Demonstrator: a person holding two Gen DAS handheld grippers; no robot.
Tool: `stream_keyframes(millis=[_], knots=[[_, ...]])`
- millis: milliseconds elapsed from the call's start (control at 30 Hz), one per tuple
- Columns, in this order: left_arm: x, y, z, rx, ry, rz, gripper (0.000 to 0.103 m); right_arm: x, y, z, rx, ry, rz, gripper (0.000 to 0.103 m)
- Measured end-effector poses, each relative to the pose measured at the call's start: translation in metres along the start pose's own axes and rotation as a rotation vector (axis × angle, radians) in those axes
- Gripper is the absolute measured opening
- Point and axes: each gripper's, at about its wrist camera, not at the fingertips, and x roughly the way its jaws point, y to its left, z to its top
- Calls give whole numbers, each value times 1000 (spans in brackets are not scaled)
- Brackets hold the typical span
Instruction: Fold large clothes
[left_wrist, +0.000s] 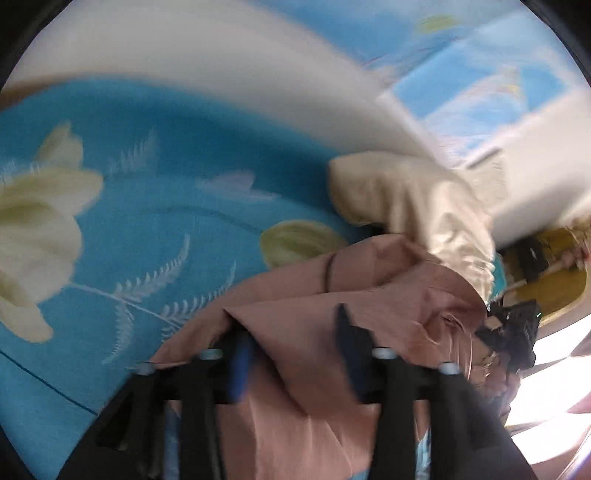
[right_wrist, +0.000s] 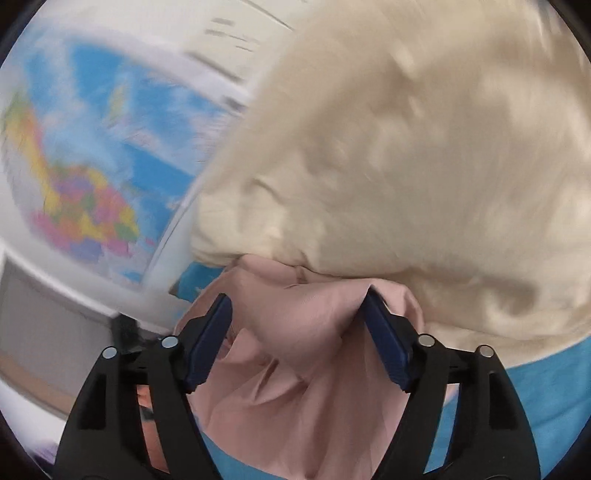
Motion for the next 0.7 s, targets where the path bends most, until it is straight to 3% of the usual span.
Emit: stream_keyframes(millis=[67,133,300,367,400,433,500,567,633,700], knots=[[-20,-9,-11,80,-79,18,78,-20,20,-10,-149,-58,-31,80],[-29,-18,-24,171,-124,104,80,-23,41,-27,-337,-81,-150,83],[5,-36,-42,344,-46,273,85,34,53,-51,-620,1,-443,82],[25,-42,-45,408,-12,318,85,56,48,-51,-673,9,-528,62],[34,-46,-44,440,-8,363,84,65,43,-46,-663,25,-545,32],[40,-48,-44,461,-12,392,82,69,37,-37,-623,41,-539,10],[48,-49,-36,473,-29,439,56,64,31,-21,-553,36,-475,6],[51,-40,-17,385,-30,432,43,53,26,-5,-495,-7,-424,5],[51,-26,2,281,-52,454,42,43,18,7,-422,-48,-394,5],[56,-10,14,177,-34,516,56,47,2,11,-348,-33,-374,9]])
